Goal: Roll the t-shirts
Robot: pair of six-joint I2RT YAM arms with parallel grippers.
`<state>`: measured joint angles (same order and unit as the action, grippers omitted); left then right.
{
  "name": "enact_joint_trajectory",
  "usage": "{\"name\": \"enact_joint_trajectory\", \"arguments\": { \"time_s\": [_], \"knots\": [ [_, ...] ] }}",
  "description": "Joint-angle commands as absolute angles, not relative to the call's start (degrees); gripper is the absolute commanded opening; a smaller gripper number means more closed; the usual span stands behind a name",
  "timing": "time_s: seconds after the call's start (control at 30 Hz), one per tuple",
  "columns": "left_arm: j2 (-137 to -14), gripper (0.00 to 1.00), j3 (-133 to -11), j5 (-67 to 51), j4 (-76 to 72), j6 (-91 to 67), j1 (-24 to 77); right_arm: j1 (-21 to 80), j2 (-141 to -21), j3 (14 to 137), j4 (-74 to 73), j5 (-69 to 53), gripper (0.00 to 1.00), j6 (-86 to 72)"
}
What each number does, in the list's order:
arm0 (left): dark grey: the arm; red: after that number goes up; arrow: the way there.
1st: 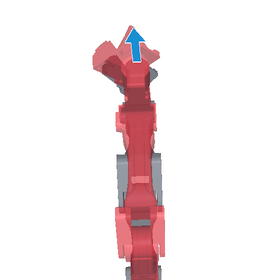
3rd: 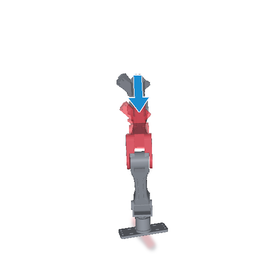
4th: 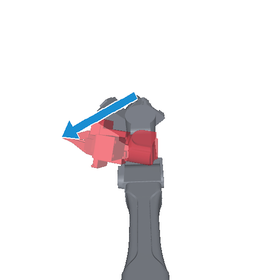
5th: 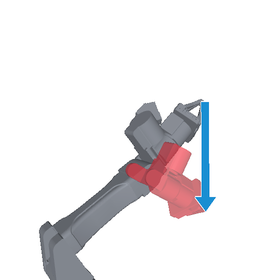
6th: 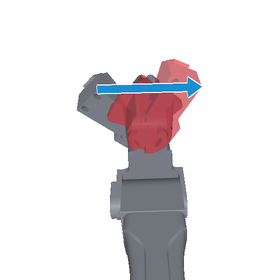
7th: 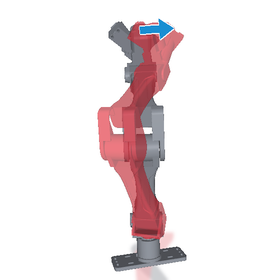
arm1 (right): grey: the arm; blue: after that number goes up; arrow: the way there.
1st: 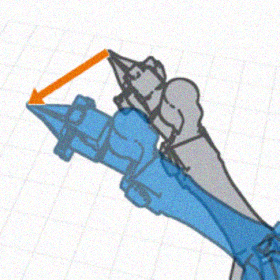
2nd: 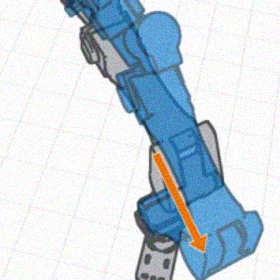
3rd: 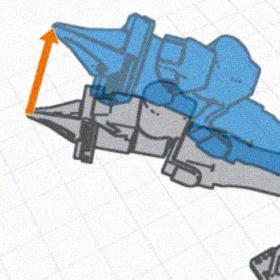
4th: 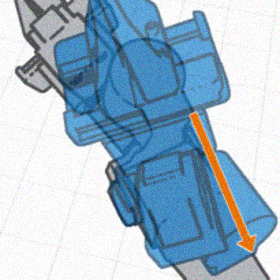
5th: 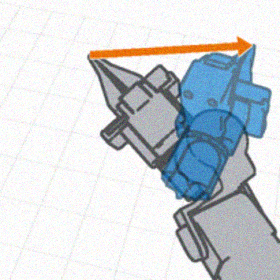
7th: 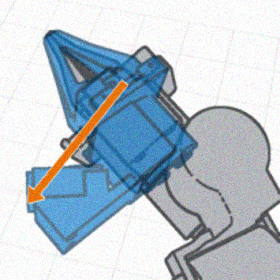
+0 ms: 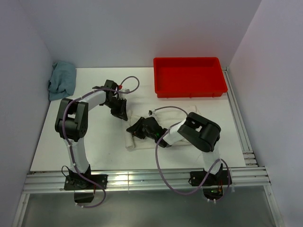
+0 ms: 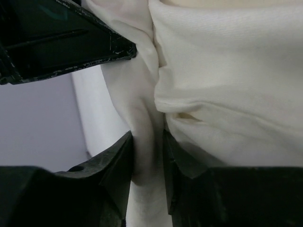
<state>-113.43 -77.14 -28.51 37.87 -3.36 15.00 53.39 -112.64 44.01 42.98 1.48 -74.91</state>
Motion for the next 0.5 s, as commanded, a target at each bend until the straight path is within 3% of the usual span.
{"name": "enact_joint_trajectory", "arguments": {
  "time_s": [0.0, 0.17, 0.47],
  "knots": [
    [-114.8, 0.09, -80.1, -19.3, 37.6, -4.5, 16.0, 56.1, -108.0, 47.4, 28.8, 6.2, 0.40, -68.8],
    [-115.0, 0.08, -81.5, -15.7, 39.4, -5.1, 17.4, 59.8, -104.9, 53.2, 12.1, 15.0, 0.43, -64.6],
    [-115.7, 0.08, -85.2, -13.2, 43.3, -4.7, 19.7, 66.5, -107.6, 75.6, -20.7, 34.8, 0.45, -57.8]
  ]
}}
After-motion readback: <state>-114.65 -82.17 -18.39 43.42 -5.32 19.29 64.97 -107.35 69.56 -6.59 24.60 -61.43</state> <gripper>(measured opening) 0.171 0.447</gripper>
